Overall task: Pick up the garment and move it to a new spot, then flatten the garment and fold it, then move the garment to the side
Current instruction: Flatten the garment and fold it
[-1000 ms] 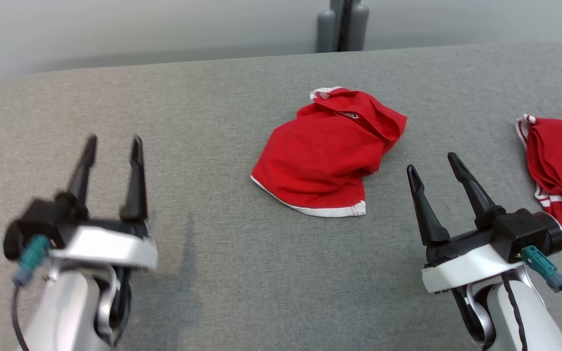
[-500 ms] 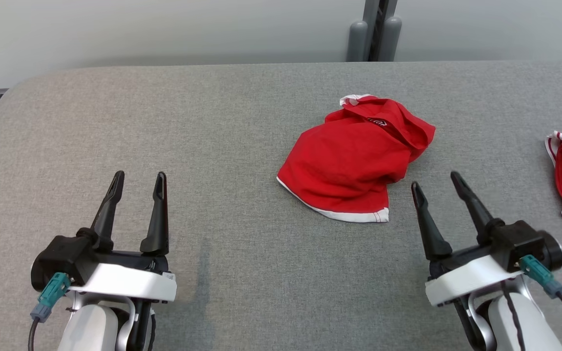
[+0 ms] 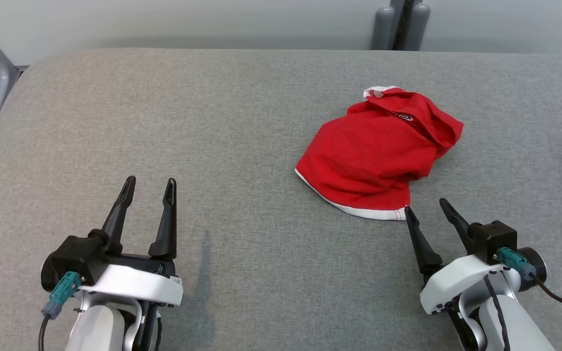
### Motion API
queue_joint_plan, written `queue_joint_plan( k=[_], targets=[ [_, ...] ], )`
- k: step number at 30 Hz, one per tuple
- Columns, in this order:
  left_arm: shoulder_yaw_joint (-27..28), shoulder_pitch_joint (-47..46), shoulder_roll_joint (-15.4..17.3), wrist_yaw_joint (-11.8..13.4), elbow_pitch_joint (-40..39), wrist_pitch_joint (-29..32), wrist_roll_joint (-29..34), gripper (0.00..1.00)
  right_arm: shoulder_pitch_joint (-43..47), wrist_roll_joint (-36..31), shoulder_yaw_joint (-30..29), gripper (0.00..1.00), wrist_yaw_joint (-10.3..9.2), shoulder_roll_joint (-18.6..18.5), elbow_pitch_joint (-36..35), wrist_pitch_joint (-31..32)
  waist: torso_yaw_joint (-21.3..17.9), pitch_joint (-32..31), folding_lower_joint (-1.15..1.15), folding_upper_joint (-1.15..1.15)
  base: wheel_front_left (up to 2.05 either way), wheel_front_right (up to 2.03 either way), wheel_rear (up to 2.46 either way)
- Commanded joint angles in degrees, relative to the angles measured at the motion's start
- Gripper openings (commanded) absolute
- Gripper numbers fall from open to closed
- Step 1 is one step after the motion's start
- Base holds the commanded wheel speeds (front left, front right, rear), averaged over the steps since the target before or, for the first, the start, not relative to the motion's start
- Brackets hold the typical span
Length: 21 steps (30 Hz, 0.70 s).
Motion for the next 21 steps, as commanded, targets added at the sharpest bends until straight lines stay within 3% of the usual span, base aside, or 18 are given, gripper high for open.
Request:
queue_joint_plan(
  k=[1,21],
  targets=[
    [0.1,-0.7,0.1,-0.3,0.1,-0.1,0.3,1.00,-0.4,0.6,-0.1,1.00,-0.02,-0.3,0.7,0.2,0.4,0.2,0.00,0.00,0.00,0.00,0.00],
    [-2.2,-1.1,0.1,-0.1,1.1,-0.1,-1.5,1.00,-6.0,2.0,-1.6,1.00,-0.02,-0.2,15.8,-0.1,4.8,0.9,0.00,0.00,0.00,0.00,0.00]
  ],
)
